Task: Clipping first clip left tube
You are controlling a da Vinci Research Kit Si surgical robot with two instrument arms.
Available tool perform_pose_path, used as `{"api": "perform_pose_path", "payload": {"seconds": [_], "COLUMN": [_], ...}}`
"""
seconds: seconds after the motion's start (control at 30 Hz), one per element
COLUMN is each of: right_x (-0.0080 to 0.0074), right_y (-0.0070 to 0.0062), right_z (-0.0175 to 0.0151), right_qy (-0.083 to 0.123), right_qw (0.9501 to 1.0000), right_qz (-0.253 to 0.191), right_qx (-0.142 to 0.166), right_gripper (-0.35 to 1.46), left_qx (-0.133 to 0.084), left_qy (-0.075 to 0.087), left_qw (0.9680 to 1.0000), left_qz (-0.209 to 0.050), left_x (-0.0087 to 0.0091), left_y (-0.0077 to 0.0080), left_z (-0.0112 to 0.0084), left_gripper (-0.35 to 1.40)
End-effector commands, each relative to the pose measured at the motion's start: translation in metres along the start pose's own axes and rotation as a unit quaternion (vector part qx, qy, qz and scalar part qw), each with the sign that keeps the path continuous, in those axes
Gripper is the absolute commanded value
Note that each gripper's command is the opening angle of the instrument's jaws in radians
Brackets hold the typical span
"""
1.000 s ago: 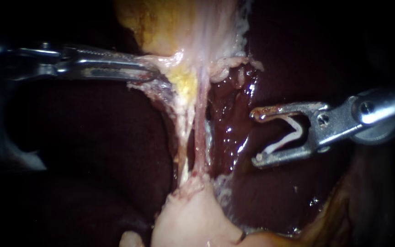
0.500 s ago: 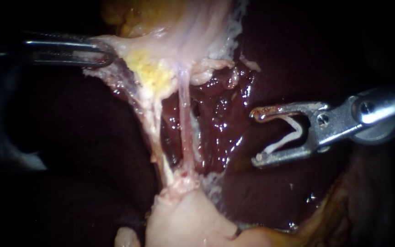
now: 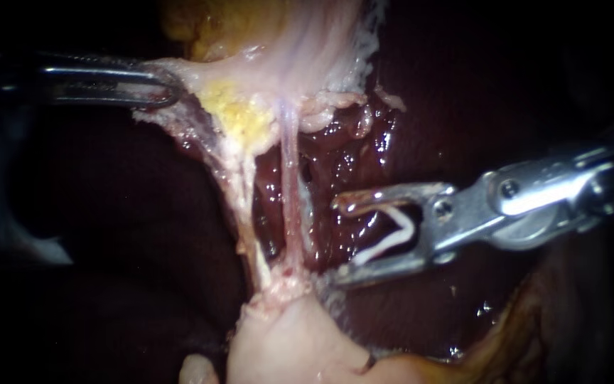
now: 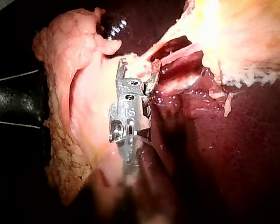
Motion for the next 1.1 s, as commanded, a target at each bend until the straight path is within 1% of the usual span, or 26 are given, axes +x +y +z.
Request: {"api": "perform_pose_path", "payload": {"seconds": [0.03, 0.13, 0.27, 0.37, 0.43, 0.57, 0.7, 0.83, 0.93, 1.03, 1.1], "right_x": [0.0, 0.0, 0.0, -0.0003, -0.0007, -0.002, -0.0038, -0.0058, -0.0068, -0.0072, -0.0072], "right_y": [-0.0001, 0.0, 0.0004, 0.0008, 0.0011, 0.0016, 0.0022, 0.0032, 0.0039, 0.0045, 0.0047], "right_z": [0.0007, 0.0024, 0.0039, 0.0049, 0.0055, 0.0064, 0.0072, 0.0079, 0.0082, 0.0082, 0.0083], "right_qy": [-0.001, 0.001, 0.002, 0.005, 0.005, 0.004, 0.003, 0.001, 0.001, 0.001, 0.006], "right_qw": [1.0, 0.9999, 0.9998, 0.9995, 0.9996, 0.9991, 0.9988, 0.9987, 0.9987, 0.9986, 0.9984], "right_qz": [0.002, 0.01, 0.018, 0.029, 0.028, 0.041, 0.047, 0.049, 0.05, 0.049, 0.051], "right_qx": [0.002, 0.003, 0.006, 0.008, 0.008, 0.011, 0.012, 0.013, 0.013, 0.018, 0.025], "right_gripper": [0.43, 0.43, 0.43, 0.43, 0.43, 0.43, 0.43, 0.43, 0.43, 0.43, 0.43], "left_qx": [0.0, 0.001, 0.001, 0.001, 0.001, 0.001, 0.001, 0.001, 0.001, 0.001, 0.001], "left_qy": [0.0, 0.0, 0.0, 0.0, 0.0, 0.0, 0.0, 0.0, 0.0, 0.0, 0.0], "left_qw": [1.0, 1.0, 1.0, 1.0, 1.0, 1.0, 1.0, 1.0, 1.0, 1.0, 1.0], "left_qz": [0.0, 0.0, 0.0, 0.0, 0.0, 0.0, 0.0, 0.0, 0.0, 0.0, 0.0], "left_x": [0.0, 0.0, 0.0, 0.0, 0.0, 0.0, 0.0, 0.0, 0.0, 0.0, 0.0], "left_y": [0.0, 0.0, 0.0, 0.0, 0.0, 0.0, 0.0, 0.0, 0.0001, 0.0001, 0.0001], "left_z": [0.0, 0.0001, 0.0001, 0.0001, 0.0001, 0.0, 0.0, 0.0, 0.0001, 0.0001, 0.0001], "left_gripper": [-0.35, -0.35, -0.35, -0.35, -0.35, -0.35, -0.35, -0.35, -0.35, -0.35, -0.35]}}
